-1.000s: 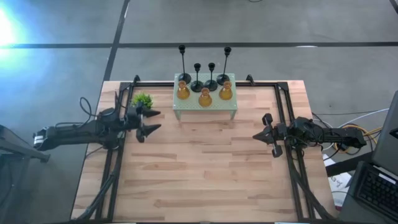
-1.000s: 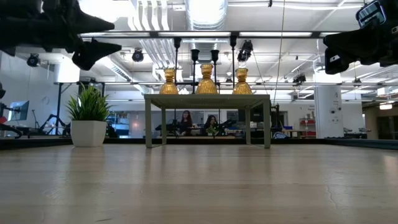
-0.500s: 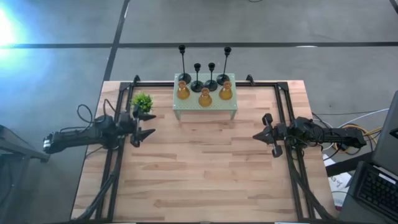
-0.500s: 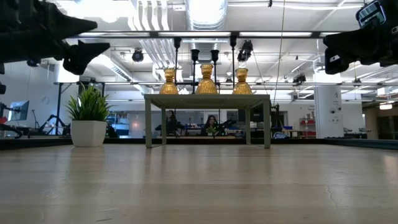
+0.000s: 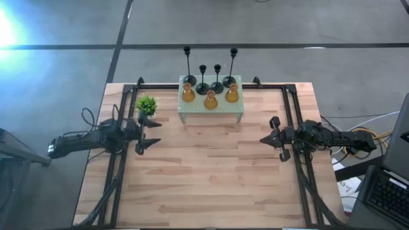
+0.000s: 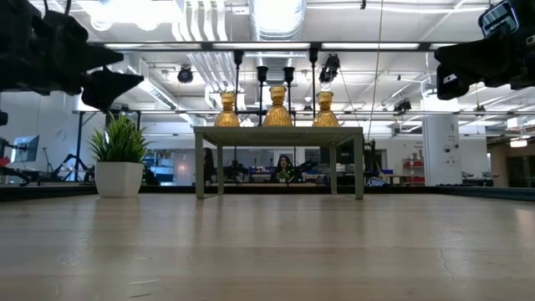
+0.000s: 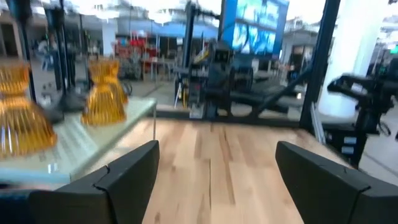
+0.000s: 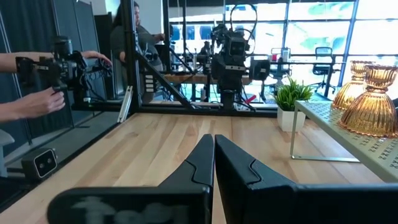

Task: Pick & Place candle stick holders
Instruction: Return to Home Position

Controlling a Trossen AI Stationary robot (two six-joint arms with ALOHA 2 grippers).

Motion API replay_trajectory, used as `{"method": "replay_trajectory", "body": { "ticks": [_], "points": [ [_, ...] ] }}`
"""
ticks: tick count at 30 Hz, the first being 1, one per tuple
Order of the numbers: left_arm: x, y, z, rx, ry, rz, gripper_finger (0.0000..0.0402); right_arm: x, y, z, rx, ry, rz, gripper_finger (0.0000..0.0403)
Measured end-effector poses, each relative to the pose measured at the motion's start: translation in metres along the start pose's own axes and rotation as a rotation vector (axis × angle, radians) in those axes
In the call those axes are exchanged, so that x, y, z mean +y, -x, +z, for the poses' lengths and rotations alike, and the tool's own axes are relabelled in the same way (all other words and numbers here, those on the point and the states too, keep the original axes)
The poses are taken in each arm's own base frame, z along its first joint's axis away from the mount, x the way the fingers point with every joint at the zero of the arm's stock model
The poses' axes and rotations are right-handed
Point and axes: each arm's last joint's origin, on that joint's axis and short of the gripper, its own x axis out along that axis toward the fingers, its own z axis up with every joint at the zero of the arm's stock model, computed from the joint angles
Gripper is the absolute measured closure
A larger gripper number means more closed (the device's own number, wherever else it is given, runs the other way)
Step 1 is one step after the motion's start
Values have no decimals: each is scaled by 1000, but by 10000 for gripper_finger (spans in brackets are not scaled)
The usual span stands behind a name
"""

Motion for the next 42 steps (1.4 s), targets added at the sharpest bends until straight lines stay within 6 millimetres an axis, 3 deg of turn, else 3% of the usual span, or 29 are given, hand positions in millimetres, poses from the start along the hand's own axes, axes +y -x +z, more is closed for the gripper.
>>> {"method": "replay_trajectory", "body": {
  "ticks": [42],
  "points": [
    [1,0,-6,49,17,40,76,0,0,0,0,2,0,394]
  ]
}}
